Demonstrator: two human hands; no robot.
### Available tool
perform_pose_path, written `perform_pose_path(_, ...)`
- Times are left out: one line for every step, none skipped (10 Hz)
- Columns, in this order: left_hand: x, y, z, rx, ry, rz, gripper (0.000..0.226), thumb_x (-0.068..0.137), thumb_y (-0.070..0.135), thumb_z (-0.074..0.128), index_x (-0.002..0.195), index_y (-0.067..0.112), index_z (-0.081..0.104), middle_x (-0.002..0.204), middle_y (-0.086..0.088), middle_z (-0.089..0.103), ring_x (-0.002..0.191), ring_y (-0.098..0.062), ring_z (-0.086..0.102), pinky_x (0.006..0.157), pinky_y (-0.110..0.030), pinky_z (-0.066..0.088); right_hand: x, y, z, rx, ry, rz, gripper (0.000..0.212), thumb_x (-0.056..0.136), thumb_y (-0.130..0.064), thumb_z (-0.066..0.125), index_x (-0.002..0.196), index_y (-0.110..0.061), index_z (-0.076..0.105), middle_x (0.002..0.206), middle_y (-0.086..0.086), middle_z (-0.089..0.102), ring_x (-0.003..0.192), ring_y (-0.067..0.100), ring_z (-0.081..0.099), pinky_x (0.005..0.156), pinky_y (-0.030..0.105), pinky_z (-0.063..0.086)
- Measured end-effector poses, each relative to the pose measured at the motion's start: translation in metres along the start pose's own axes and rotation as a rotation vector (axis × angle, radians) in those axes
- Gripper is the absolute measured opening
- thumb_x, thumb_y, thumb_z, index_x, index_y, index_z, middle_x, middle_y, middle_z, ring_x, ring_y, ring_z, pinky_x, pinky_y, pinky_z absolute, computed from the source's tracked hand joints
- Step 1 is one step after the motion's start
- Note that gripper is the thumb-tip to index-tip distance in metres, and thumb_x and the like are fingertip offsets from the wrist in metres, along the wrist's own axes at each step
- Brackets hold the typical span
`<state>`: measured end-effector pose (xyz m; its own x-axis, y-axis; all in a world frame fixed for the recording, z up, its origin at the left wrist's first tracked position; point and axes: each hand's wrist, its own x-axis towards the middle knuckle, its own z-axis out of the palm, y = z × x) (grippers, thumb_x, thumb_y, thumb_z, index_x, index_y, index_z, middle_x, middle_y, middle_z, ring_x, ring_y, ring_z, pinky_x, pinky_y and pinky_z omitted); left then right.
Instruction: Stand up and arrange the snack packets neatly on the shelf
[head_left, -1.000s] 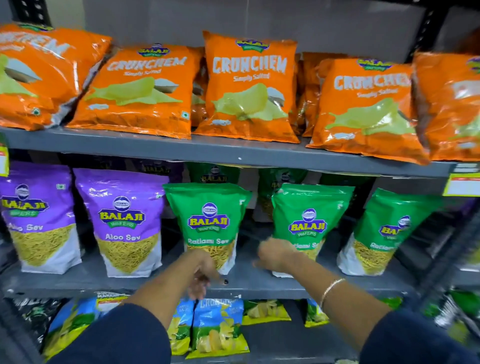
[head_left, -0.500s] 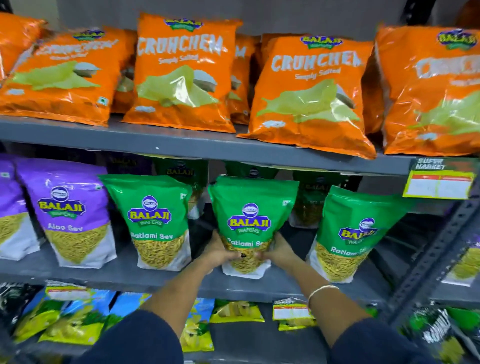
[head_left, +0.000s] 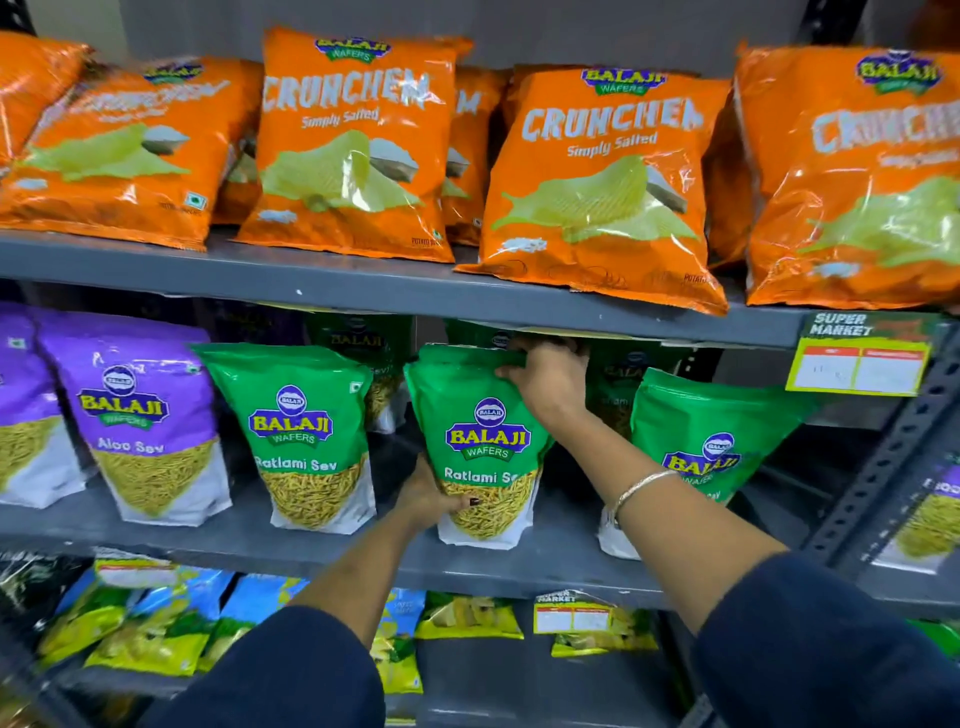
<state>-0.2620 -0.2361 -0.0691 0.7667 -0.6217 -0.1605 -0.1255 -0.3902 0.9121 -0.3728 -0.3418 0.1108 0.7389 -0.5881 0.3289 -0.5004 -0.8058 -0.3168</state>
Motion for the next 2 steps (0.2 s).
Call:
perform_pose_path(-0.003, 0.002, 0.001, -0.007, -0.030, 0.004, 0.104, 0.051, 0.022, 0.085, 0.133, 0.005, 0.023, 0.133, -0.016, 0.051, 0.128, -0.032, 0.047, 0.108, -0.046, 0.040, -0.013, 0.002, 0.000, -0.051, 0.088, -0.038, 0.045, 0.085, -0.040, 0.057, 0.125, -0.020, 0.057, 0.116, 0.012, 0.067, 0.117, 0.031, 0.055, 0.106, 0.042, 0.031)
perform_pose_path(-0.024, 0.016, -0.002, 0.093, 0.225, 0.085, 0.112, 0.052, 0.043, 0.082, 0.137, 0.005, 0.020, 0.141, -0.018, 0.037, 0.133, -0.034, 0.038, 0.110, -0.047, 0.037, -0.037, 0.010, 0.011, -0.183, 0.387, -0.433, 0.037, 0.081, -0.036, 0.059, 0.109, -0.012, 0.060, 0.097, 0.009, 0.069, 0.091, 0.030, 0.066, 0.080, 0.039, 0.051)
